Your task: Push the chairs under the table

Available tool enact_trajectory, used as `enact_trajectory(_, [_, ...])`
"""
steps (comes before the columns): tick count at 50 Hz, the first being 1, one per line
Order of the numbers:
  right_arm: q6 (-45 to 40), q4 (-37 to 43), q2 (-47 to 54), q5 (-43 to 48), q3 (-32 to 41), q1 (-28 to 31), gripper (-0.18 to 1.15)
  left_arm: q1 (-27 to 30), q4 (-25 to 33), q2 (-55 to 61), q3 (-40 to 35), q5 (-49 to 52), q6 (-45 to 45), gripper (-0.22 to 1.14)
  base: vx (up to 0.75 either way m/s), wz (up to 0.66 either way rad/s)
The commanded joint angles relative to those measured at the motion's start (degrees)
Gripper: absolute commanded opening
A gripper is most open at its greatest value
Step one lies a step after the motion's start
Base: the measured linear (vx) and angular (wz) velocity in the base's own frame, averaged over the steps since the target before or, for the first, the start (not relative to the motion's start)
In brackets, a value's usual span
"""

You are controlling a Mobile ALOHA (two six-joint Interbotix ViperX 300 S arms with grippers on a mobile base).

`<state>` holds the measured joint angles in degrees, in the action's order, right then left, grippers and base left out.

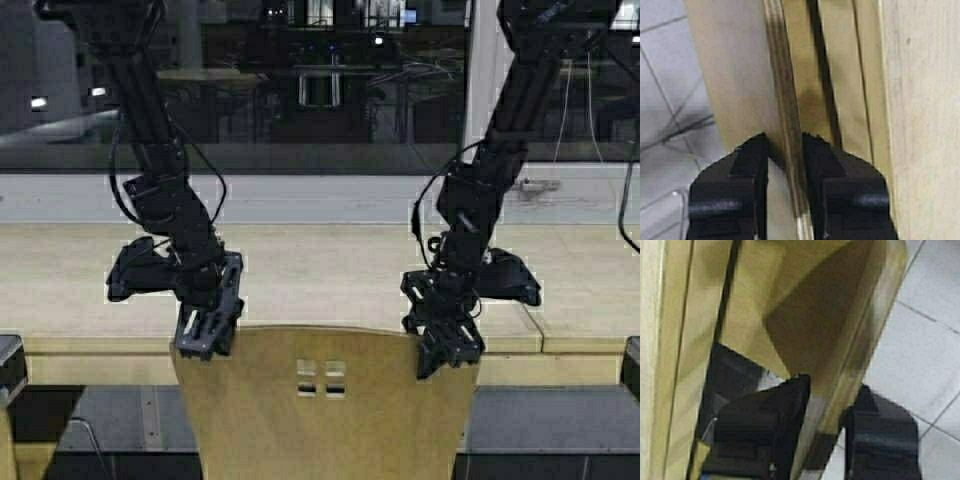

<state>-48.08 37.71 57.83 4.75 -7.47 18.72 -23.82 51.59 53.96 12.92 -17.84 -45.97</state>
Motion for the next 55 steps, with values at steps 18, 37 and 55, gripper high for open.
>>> enact_trajectory(18, [4.48, -1.85, -3.34, -2.11, 1.32, 0.44, 0.92, 0.18, -2.37, -1.23, 0.62, 2.37, 0.53, 0.92, -0.01, 0.00])
enact_trajectory(37, [4.22, -1.76, -12.13, -6.94, -4.48, -0.70, 0.92, 0.44, -2.20, -8.88, 2.99, 5.98, 0.53, 0.92, 0.00, 0.00])
enact_trajectory(55, [4.66, -4.13, -26.19, -10.46, -13.54, -1.58, 0.92, 0.62, -2.37, -25.05, 10.37, 9.84, 1.32, 0.92, 0.00, 0.00])
